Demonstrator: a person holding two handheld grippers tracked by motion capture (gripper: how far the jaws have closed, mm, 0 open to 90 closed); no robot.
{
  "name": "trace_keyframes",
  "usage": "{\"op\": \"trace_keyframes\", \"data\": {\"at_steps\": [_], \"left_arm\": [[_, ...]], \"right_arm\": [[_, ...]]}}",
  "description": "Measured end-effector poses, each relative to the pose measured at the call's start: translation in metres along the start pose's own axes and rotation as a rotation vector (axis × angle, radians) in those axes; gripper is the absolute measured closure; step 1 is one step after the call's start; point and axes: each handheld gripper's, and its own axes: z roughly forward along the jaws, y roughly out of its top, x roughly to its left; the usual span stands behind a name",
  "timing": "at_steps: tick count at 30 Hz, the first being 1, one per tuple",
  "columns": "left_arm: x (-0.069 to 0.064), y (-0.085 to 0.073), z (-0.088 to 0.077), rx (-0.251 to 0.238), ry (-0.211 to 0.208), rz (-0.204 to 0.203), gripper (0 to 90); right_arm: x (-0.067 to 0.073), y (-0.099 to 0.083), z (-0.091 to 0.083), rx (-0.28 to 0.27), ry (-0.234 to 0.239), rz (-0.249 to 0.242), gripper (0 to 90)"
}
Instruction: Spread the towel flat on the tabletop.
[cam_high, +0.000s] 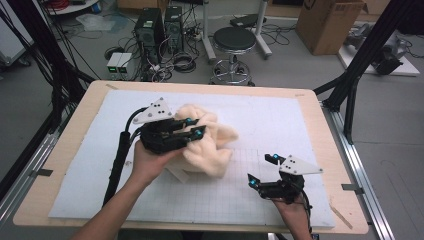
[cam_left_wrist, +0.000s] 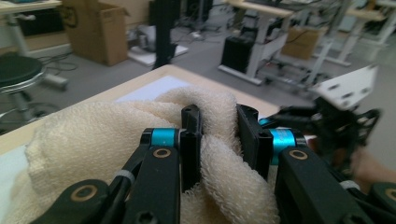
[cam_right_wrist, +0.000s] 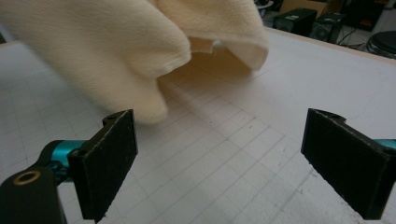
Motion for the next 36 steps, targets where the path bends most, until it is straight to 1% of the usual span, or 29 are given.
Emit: {"op": "trace_keyframes", "data": {"at_steps": [1,3,5,7,9,10,11,12,14,15,16,17,18,19,20,21,22,23,24,26,28,29,31,33,34,36], "left_arm": [[-0.003,0.001,0.002,-0.005,-0.013,-0.001,72.4],[-0.004,0.000,0.010,0.008,-0.013,0.001,72.3],[0.000,-0.005,0.019,0.034,0.000,-0.005,72.2],[0.008,-0.016,0.031,0.059,0.012,-0.028,72.2],[0.017,-0.028,0.043,0.086,0.057,-0.039,72.2],[0.022,-0.035,0.050,0.103,0.063,-0.062,72.1],[0.028,-0.042,0.055,0.109,0.079,-0.074,72.1],[0.033,-0.048,0.061,0.114,0.105,-0.082,72.0],[0.044,-0.060,0.072,0.112,0.125,-0.148,72.0],[0.048,-0.064,0.078,0.122,0.148,-0.141,72.0],[0.052,-0.069,0.084,0.146,0.180,-0.126,72.0],[0.056,-0.074,0.090,0.165,0.195,-0.141,71.7],[0.061,-0.079,0.095,0.185,0.198,-0.154,71.6],[0.064,-0.084,0.099,0.202,0.206,-0.162,71.1],[0.068,-0.087,0.102,0.217,0.207,-0.166,70.4],[0.070,-0.089,0.103,0.219,0.196,-0.180,69.4],[0.071,-0.089,0.104,0.214,0.184,-0.190,68.0],[0.071,-0.088,0.103,0.208,0.184,-0.187,65.6],[0.071,-0.086,0.100,0.202,0.179,-0.175,61.8],[0.072,-0.081,0.093,0.192,0.162,-0.158,54.4],[0.071,-0.077,0.086,0.183,0.162,-0.149,48.4],[0.072,-0.074,0.080,0.175,0.161,-0.140,45.4],[0.073,-0.071,0.069,0.151,0.155,-0.127,44.1],[0.074,-0.068,0.055,0.131,0.150,-0.123,42.8],[0.075,-0.067,0.048,0.127,0.148,-0.116,42.1],[0.076,-0.065,0.034,0.110,0.152,-0.108,40.3]], "right_arm": [[-0.001,0.000,-0.001,-0.008,-0.002,-0.001,10.1],[-0.002,0.000,-0.004,-0.018,-0.010,0.002,10.1],[-0.003,0.000,-0.007,-0.024,-0.020,0.009,10.1],[-0.004,-0.001,-0.008,-0.029,-0.025,0.010,10.1],[-0.005,-0.001,-0.008,-0.026,-0.027,0.012,10.1],[-0.005,-0.001,-0.008,-0.024,-0.028,0.012,10.1],[-0.005,-0.002,-0.008,-0.021,-0.027,0.014,10.1],[-0.006,-0.002,-0.007,-0.021,-0.027,0.010,10.1],[-0.004,-0.002,-0.006,-0.014,-0.021,0.010,10.1],[-0.004,-0.002,-0.005,-0.011,-0.017,0.003,10.1],[-0.003,-0.002,-0.004,-0.002,-0.013,0.000,10.1],[-0.002,-0.002,-0.003,0.001,-0.008,-0.005,10.1],[-0.001,-0.002,-0.002,0.005,-0.004,-0.004,10.1],[0.000,-0.001,0.000,0.005,0.001,-0.014,10.1],[0.001,-0.001,0.001,0.011,0.009,-0.012,10.1],[0.002,-0.001,0.002,0.016,0.015,-0.018,10.2],[0.004,-0.001,0.003,0.020,0.023,-0.025,10.2],[0.006,-0.001,0.005,0.024,0.027,-0.034,10.5],[0.008,0.000,0.005,0.034,0.036,-0.035,11.3],[0.011,0.000,0.006,0.037,0.057,-0.053,14.5],[0.014,0.001,0.007,0.035,0.066,-0.060,14.6],[0.016,0.002,0.007,0.038,0.071,-0.066,14.7],[0.020,0.004,0.006,0.030,0.073,-0.075,15.7],[0.025,0.006,0.005,0.021,0.087,-0.078,16.3],[0.028,0.008,0.005,0.013,0.091,-0.090,17.4],[0.034,0.010,0.006,0.006,0.116,-0.093,19.9]]}}
